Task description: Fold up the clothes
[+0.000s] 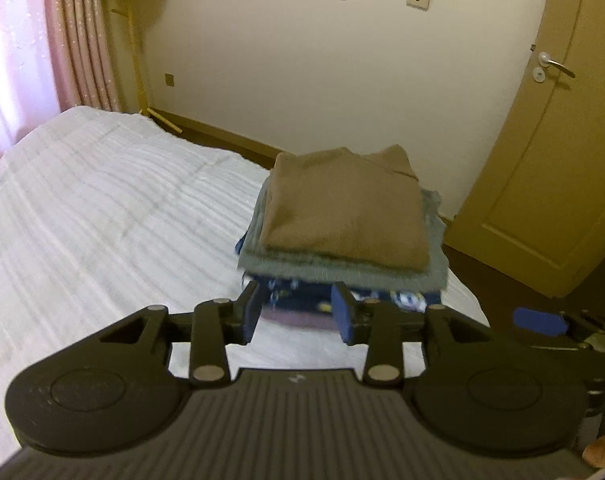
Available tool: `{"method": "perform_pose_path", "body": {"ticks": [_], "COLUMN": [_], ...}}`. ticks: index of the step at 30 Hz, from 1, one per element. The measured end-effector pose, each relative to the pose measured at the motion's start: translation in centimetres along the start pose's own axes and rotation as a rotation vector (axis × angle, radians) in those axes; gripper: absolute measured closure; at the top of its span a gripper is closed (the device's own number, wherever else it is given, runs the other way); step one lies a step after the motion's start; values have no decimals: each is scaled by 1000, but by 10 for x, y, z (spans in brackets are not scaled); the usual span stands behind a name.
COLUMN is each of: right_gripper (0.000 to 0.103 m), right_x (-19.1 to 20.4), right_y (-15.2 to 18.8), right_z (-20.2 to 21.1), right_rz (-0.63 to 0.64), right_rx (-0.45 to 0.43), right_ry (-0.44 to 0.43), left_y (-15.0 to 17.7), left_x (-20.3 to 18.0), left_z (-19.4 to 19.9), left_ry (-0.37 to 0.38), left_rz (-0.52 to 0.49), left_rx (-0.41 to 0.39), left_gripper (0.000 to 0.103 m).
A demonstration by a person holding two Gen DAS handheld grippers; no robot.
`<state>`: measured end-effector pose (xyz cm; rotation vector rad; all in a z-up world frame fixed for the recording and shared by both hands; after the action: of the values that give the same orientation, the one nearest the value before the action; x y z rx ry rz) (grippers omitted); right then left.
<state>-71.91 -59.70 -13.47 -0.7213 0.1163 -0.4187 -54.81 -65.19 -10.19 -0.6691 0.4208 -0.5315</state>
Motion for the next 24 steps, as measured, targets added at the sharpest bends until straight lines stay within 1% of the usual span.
{"method": "perform_pose_path", "body": {"ticks": [3,9,12,15,20,24], "right_gripper": [20,20,20,20,20,20], "right_x": [8,23,29,33,39,44], "right_y": [18,63,85,105,132,153], "right_z": [38,105,137,166,203,226], "right_rz": [-27,-59,-47,-37,-20,13], "right_rx": [9,15,11,1,-14,-20], "right_ry": [6,16,17,25,63,108], "left_y": [26,75,94,111,136,159], "left_x": [-6,-10,-15,-20,-23,-22], "left_z": [37,101,132,161,198,214], "left_ry": [9,-6,-13,1,-4,-10], "left_rz": [9,11,-2,-4,-15,-19], "left_rx": [22,41,26,9,-7,19], "left_gripper": [68,67,65,62,59,57]}}
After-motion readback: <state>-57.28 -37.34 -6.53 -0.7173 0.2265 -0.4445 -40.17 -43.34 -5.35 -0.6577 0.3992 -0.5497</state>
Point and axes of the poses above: each gripper's, at about its wrist camera, not at the fingertips, and z roughly against the way its jaws point, x to its left, y to its underside, the point moved 5 cm from there along -z, roughly the way its jaws point, and after that the axes turned 8 degrees about y, right-handed, at the moved point
